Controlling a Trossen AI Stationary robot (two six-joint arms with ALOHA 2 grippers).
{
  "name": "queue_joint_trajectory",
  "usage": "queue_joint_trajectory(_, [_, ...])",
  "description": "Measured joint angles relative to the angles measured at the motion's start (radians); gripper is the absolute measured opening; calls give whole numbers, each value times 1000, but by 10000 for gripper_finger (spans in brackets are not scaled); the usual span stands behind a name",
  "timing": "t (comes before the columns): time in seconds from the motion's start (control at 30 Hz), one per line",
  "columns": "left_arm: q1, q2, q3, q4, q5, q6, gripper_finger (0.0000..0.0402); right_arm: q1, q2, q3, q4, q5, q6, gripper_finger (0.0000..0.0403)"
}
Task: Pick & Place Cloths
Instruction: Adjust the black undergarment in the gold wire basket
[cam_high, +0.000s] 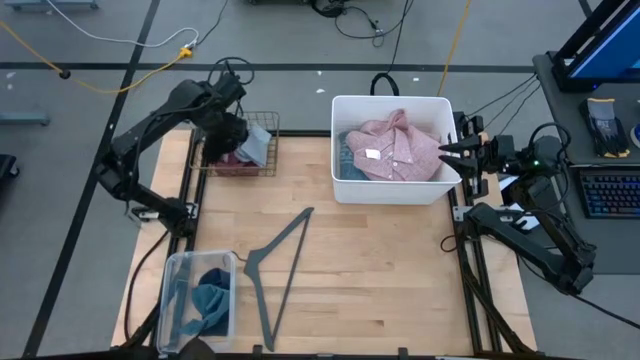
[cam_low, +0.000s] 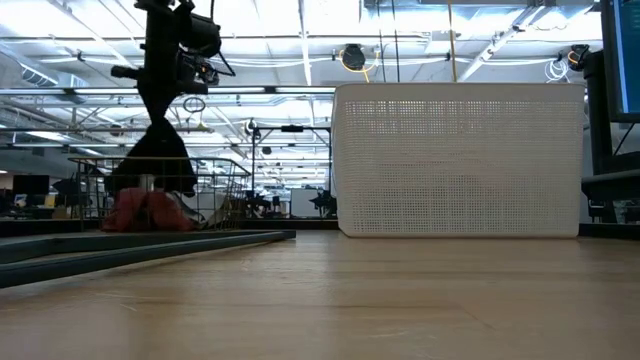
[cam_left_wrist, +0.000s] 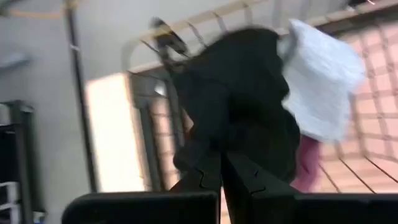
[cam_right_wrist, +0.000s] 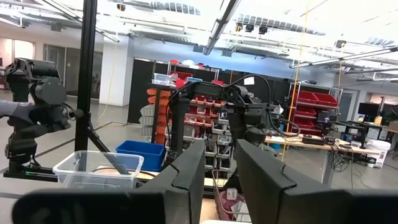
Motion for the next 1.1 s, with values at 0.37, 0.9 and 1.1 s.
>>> queue_joint_trajectory(0.37, [9,108,0,-106,95,-18,0,0,0,0,-1,-6,3,84])
queue_joint_trajectory(0.9, [24,172,-1,-79,140,11,59,0,0,0,-1,-36,3,84])
queue_joint_trajectory(1.1, [24,172,-1,-80,150,12,135,0,0,0,-1,-36,3,84])
